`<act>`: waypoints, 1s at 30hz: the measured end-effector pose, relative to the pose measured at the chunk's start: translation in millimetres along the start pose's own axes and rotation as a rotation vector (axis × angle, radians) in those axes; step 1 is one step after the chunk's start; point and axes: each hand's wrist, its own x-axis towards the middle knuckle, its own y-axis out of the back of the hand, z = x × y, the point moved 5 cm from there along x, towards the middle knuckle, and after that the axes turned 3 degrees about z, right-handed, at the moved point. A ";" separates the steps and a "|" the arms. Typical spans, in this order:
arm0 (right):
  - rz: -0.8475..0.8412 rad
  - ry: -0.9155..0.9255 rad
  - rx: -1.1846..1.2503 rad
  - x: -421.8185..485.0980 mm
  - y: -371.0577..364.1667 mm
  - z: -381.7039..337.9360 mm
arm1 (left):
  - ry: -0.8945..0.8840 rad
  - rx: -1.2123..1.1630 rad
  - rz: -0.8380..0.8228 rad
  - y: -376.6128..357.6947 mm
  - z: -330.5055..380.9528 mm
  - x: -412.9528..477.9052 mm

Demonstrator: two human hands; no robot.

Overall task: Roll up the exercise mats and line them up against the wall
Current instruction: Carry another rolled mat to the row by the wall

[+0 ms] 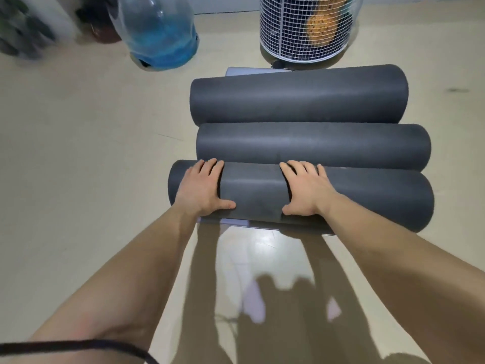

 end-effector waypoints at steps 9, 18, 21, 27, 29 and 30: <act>0.130 -0.073 -0.145 25.6 -25.2 -59.8 | 0.752 -0.570 0.129 -29.1 -57.4 -7.7; 0.155 -0.070 -0.157 25.7 -24.4 -64.3 | 0.752 -0.369 0.214 -33.8 -47.7 -5.8; 0.122 -0.062 -0.162 22.0 -20.3 -65.2 | 0.559 -0.161 0.221 -25.5 -28.3 1.4; 0.021 0.095 -0.055 10.8 6.9 -30.3 | 0.008 -0.038 -0.024 -26.6 44.2 11.9; -0.034 0.011 -0.062 0.9 13.9 7.8 | 0.027 -0.003 -0.008 -24.4 47.3 7.9; -0.063 -0.033 -0.066 -5.0 13.3 23.5 | 0.032 0.017 -0.002 -22.5 49.8 5.7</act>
